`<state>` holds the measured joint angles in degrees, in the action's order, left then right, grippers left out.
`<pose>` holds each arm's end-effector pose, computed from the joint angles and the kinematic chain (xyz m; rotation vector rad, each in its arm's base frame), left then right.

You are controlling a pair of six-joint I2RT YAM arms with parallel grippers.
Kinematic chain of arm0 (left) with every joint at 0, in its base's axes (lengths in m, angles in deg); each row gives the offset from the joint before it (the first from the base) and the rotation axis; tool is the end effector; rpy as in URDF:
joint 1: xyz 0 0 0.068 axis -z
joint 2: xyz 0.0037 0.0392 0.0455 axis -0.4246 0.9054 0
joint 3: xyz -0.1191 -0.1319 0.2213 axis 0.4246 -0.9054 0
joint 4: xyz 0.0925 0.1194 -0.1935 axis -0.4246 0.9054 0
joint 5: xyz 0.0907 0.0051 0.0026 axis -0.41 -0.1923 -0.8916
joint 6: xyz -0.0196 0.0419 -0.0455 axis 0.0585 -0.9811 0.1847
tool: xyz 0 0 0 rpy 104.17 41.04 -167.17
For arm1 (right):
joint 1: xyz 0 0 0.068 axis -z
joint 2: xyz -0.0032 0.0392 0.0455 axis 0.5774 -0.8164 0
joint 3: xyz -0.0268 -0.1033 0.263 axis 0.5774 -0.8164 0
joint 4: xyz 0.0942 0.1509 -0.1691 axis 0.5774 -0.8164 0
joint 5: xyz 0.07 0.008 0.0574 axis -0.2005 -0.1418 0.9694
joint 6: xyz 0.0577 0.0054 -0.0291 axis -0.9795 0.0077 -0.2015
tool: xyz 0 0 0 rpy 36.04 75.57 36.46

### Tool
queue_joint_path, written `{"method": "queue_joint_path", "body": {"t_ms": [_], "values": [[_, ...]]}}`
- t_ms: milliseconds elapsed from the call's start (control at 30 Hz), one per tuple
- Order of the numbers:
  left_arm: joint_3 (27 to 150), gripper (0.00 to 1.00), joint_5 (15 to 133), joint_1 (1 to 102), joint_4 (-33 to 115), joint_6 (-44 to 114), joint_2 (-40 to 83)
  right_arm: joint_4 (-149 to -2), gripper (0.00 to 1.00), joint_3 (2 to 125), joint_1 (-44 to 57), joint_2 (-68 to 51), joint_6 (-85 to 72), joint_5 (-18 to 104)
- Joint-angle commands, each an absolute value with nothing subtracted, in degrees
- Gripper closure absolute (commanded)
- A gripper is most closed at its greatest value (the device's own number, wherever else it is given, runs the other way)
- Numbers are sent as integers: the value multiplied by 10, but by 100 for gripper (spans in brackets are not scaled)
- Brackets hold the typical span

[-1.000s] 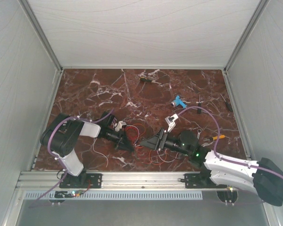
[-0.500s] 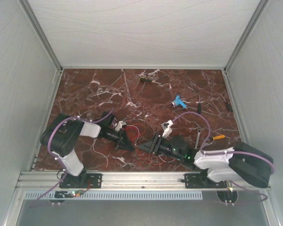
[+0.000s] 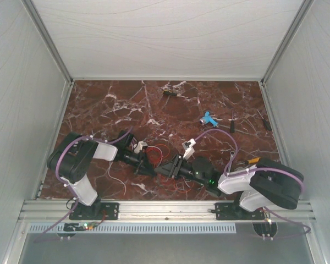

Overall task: Zip-tie the wires
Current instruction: Tie the cable at the center of the board.

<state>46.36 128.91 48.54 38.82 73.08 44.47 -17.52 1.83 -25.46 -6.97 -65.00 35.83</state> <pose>0.2037 -0.1374 0.1101 0.2160 -2.4022 1.5043 0.1179 0.2119 0.1830 0.0673 2.0186 1.5602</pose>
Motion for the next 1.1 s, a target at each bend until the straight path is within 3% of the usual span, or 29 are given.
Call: {"method": "queue_joint_path", "body": {"t_ms": [0, 400, 1067], "values": [[466, 100, 1294, 489, 389, 745, 447, -140, 71, 32, -263, -82, -639, 338], [467, 100, 1294, 489, 390, 743, 448, -192, 69, 15, -296, -35, -622, 288], [470, 100, 1293, 490, 399, 740, 444, -164, 70, 16, -299, -89, -631, 267]]}}
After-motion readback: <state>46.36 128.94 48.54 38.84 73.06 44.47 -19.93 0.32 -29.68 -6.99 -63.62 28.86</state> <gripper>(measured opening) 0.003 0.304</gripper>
